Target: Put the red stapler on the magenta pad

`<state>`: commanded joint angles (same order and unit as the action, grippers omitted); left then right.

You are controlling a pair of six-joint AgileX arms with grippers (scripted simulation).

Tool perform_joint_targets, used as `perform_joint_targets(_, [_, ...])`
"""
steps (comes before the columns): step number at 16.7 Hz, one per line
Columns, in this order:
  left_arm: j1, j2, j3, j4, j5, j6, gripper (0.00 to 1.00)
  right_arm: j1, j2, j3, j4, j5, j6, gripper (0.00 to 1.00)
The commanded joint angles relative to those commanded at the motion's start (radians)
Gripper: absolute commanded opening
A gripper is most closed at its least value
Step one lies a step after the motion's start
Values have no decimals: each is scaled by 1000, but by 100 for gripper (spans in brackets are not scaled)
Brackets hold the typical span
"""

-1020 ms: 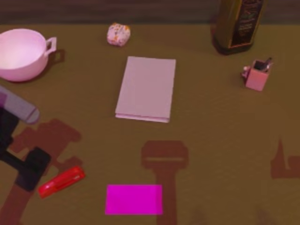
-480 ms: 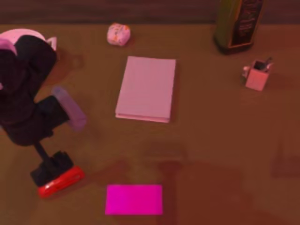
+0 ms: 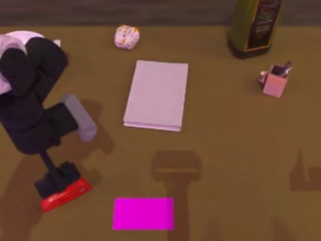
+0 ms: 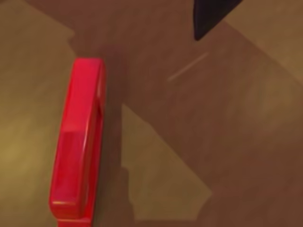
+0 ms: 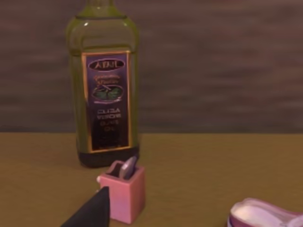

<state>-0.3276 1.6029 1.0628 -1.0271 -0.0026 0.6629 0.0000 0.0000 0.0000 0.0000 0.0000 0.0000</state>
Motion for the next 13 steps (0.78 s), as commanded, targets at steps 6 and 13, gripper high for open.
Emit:
perform_joint_targets(6, [-2,101,-111,215,0,5,100,0,0,0,0,0,0,100])
perform_joint_targets(13, [-1,201,-219,419,1,8,100,0,0,0,0,0,0,100])
